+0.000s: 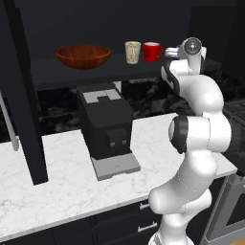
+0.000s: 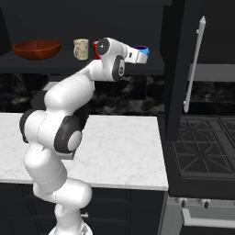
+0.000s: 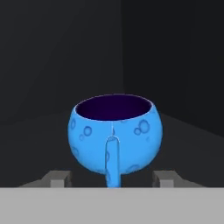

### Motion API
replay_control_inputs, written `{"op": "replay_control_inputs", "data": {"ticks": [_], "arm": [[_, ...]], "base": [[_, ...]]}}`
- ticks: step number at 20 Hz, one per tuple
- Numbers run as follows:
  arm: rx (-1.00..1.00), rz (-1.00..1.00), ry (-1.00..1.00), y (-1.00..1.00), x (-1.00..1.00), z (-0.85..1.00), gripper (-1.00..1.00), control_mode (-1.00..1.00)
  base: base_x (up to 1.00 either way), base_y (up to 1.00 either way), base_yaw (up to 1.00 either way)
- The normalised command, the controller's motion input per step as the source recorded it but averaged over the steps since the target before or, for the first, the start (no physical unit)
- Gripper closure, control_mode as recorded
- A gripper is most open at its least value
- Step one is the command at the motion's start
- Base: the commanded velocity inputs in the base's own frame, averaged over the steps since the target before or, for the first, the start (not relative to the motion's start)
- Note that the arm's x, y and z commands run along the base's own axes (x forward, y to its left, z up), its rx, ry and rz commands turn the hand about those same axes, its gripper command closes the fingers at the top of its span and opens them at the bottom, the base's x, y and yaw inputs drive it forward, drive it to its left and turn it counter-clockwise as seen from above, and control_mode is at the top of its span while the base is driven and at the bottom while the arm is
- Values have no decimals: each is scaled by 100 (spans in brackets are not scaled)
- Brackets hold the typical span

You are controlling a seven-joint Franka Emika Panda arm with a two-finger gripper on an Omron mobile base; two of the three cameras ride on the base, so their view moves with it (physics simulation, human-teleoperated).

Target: Gather all objects into one cabinet and sort the glasses and bowls to opposite sides.

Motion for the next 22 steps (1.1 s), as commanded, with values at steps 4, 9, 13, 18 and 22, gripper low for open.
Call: {"op": "replay_control_inputs", "data": {"ticks": [4,9,13,18,22], "arm": [[0,0,-8,0,-44,1,-100,-100],[0,0,-1,2,-64,12,-100,-100],[0,3,0,21,-34,28,-100,-100],[2,14,4,44,-20,38,-100,-100],[1,13,14,55,-38,16,-100,-100]], "base": [[0,0,0],[0,0,0],[0,0,0],[0,0,0],[0,0,0]]}}
